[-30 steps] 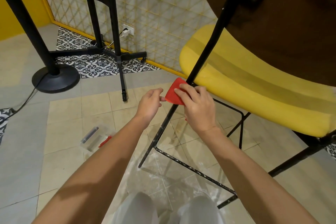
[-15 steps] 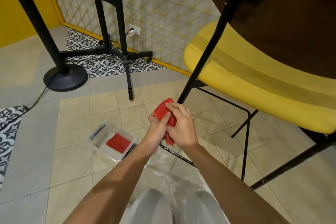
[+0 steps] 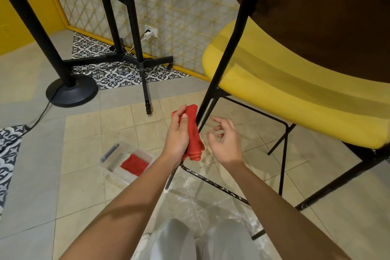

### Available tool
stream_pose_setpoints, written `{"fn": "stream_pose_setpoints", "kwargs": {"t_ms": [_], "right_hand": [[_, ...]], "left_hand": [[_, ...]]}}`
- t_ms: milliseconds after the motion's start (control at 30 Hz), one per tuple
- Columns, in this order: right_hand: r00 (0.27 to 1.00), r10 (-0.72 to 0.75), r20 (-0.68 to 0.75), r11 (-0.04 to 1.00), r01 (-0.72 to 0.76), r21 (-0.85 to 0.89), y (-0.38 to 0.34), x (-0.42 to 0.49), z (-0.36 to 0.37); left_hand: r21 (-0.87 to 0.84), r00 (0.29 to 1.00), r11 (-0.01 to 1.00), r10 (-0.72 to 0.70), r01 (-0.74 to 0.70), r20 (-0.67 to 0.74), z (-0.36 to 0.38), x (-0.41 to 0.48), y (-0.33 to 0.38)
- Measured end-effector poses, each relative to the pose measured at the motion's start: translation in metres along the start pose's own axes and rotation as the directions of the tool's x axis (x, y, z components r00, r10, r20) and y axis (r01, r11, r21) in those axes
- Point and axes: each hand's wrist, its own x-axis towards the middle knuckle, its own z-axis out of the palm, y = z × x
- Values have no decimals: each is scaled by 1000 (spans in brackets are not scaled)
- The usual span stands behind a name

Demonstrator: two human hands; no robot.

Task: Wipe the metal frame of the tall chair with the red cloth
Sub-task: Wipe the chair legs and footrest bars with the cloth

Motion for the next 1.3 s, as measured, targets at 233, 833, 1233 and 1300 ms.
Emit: {"fn": "stream_pose_setpoints", "kwargs": {"t_ms": [233,833,1233,1300], "right_hand": [[996,72,56,997,-73,14,8,7,8],[914,330,236,918,-368,144,23,11,40],[916,320,243,920,-362,154,18,8,36],[912,330,242,911,-375,171,15,9,34]], "left_hand": [[301,997,950,77,-82,29,10,6,-24],[508,992,853,-121,117,-24,-14,23,-85],[200,998,978,-56,62,-37,5,11,-57],[178,999,984,-6,13,-38,10,10,-48]]}}
